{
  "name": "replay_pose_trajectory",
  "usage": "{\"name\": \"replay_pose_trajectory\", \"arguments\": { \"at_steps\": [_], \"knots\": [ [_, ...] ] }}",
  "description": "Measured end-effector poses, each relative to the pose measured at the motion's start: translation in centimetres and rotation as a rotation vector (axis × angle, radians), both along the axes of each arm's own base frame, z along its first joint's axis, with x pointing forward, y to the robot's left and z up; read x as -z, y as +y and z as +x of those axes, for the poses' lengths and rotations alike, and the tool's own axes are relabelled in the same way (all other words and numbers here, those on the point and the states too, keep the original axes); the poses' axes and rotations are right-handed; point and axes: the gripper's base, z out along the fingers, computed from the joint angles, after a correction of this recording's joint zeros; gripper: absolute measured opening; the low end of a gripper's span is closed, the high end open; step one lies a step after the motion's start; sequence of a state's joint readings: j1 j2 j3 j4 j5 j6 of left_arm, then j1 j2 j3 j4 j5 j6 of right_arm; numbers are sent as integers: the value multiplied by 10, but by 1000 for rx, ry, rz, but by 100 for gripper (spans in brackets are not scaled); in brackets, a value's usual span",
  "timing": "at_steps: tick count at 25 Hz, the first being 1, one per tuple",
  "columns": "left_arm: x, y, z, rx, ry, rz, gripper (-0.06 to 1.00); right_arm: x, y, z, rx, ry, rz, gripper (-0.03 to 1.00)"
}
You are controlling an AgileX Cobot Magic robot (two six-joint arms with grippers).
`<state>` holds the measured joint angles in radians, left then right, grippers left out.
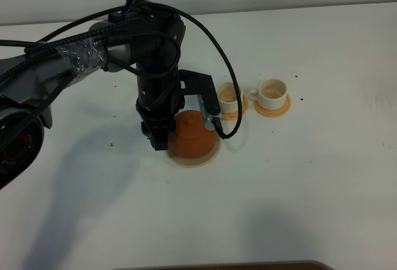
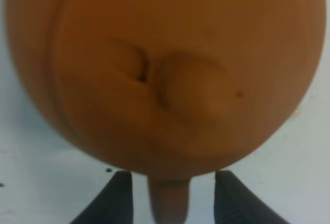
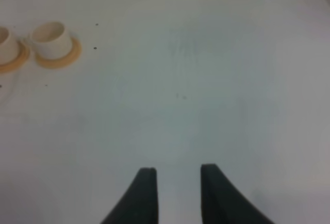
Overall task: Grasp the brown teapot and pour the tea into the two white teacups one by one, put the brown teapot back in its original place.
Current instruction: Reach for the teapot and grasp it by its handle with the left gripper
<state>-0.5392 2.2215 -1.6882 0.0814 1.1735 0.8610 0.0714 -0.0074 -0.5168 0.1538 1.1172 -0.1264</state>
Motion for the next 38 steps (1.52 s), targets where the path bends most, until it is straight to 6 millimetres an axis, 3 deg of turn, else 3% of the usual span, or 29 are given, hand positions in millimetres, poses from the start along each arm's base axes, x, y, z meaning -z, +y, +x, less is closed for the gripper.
{"name": "replay_pose_trajectory", "arguments": {
  "at_steps": [23,35,38],
  "knots": [
    [-1,-6,3,47,-4,-30,40,0,0,0,-1,0,1,24],
    [0,-7,2,92,-4,-20,15,0,0,0,-2,0,3,24],
    [0,-7,2,97,-2,-20,15,0,0,0,-2,0,3,24]
  ]
}}
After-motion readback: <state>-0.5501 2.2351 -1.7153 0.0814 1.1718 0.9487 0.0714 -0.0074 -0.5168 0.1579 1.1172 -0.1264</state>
